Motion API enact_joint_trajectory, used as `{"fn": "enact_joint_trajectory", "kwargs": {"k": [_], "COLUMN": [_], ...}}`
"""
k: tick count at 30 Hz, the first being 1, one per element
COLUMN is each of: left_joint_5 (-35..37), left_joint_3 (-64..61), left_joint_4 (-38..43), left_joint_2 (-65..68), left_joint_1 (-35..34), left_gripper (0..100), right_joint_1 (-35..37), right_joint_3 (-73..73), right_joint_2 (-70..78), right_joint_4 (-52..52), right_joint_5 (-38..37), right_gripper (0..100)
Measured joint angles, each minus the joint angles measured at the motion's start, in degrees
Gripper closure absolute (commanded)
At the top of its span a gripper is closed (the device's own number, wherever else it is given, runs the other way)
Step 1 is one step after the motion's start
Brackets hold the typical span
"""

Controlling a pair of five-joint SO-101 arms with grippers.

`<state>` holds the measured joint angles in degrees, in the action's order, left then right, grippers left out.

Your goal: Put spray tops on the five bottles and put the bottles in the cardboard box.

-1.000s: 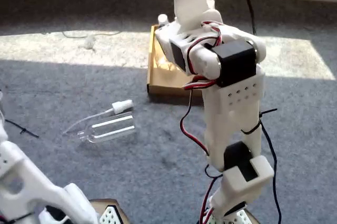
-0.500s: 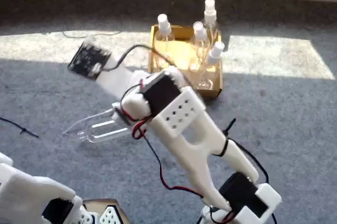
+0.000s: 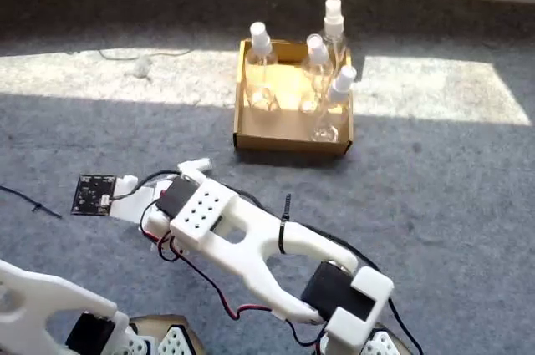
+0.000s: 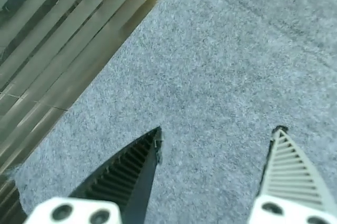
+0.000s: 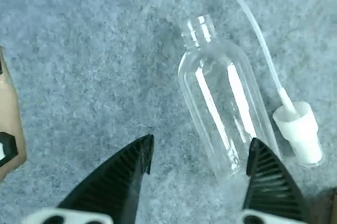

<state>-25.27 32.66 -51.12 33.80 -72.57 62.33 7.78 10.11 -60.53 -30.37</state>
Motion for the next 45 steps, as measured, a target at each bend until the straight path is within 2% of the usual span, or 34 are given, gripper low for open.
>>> {"fn": "enact_joint_trajectory", "kwargs": {"k": [7,13,16,21,28,36,41,45], "left_joint_5": [0.0,0.0,0.0,0.0,0.0,0.0,0.0,0.0], "left_joint_3": [0.0,0.0,0.0,0.0,0.0,0.0,0.0,0.0], "left_joint_4": [0.0,0.0,0.0,0.0,0.0,0.0,0.0,0.0], "left_joint_2": [0.4,0.4,0.4,0.4,0.4,0.4,0.4,0.4], "left_joint_1": [0.1,0.1,0.1,0.1,0.1,0.2,0.1,0.1], "left_gripper": [70,70,70,70,70,70,70,70], "right_joint_1": [-0.2,-0.3,-0.3,0.3,1.1,1.6,0.4,-0.3], "right_joint_3": [-5.2,-6.9,-6.9,-5.8,-5.5,-5.7,-9.3,-12.0], "right_joint_2": [6.0,6.6,6.8,7.6,9.2,8.7,2.0,-0.8], "right_joint_4": [1.2,-0.9,-4.3,-10.5,-11.6,-12.3,-12.7,-9.1], "right_joint_5": [-0.2,1.2,1.3,1.8,1.8,1.8,2.7,3.8], "right_gripper": [77.2,94.4,97.4,95.7,78.5,78.5,78.5,78.5]}}
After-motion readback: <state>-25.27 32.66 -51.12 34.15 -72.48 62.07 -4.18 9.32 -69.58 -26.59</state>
